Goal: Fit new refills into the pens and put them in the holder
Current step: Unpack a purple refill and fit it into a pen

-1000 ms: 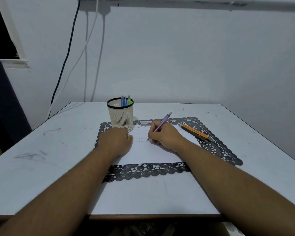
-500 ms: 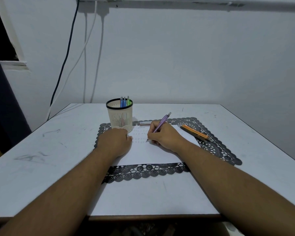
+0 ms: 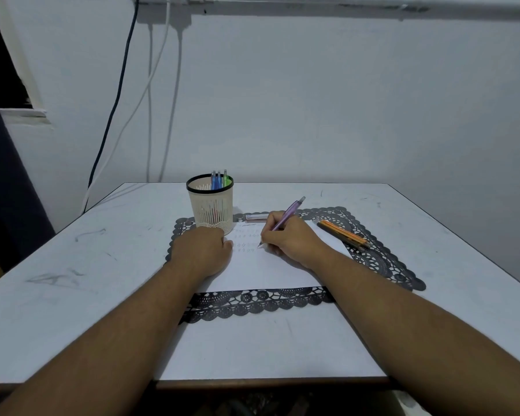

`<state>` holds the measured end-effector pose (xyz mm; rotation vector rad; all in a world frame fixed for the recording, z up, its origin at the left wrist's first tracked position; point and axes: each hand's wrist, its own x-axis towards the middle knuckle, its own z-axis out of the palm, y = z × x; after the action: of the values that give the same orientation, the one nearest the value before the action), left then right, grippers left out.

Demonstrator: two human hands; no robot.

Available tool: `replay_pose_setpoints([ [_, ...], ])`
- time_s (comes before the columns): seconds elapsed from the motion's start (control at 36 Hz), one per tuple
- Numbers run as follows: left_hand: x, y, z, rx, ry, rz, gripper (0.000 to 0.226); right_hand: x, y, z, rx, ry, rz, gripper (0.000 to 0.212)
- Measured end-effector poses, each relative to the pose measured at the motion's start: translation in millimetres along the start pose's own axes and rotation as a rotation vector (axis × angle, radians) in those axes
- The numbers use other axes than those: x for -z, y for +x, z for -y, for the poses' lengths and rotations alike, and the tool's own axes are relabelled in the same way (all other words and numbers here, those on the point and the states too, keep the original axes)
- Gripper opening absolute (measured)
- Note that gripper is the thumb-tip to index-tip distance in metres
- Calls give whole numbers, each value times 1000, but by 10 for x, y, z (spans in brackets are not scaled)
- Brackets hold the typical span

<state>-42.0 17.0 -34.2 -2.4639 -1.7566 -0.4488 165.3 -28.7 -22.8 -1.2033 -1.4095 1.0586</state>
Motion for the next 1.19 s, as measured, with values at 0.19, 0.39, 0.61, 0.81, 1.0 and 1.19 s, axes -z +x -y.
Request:
replay_pose_setpoints([
  [0.19,1,3,2,-4,-7,9,32,74,-2,-14,-8,26,-31,18],
  [0.39,-2,6,8,-4,3,4,32,54,4,-24,-5,0,-7,28],
  [0.61,-4,4,2,-7,6,2,31,42,-8,3,-13,-61,-13,26],
  [0.81,-6,5,3,1,6,5,31,50,-54,57,-12,-147,-26,22],
  [1.0,-14,16,12,10,0,12,30,28,-25,32,-22,-103,-12,32],
  [1.19,-25,17,10,9,-5,15,30,49,-23,20,-25,-124,-43,34],
])
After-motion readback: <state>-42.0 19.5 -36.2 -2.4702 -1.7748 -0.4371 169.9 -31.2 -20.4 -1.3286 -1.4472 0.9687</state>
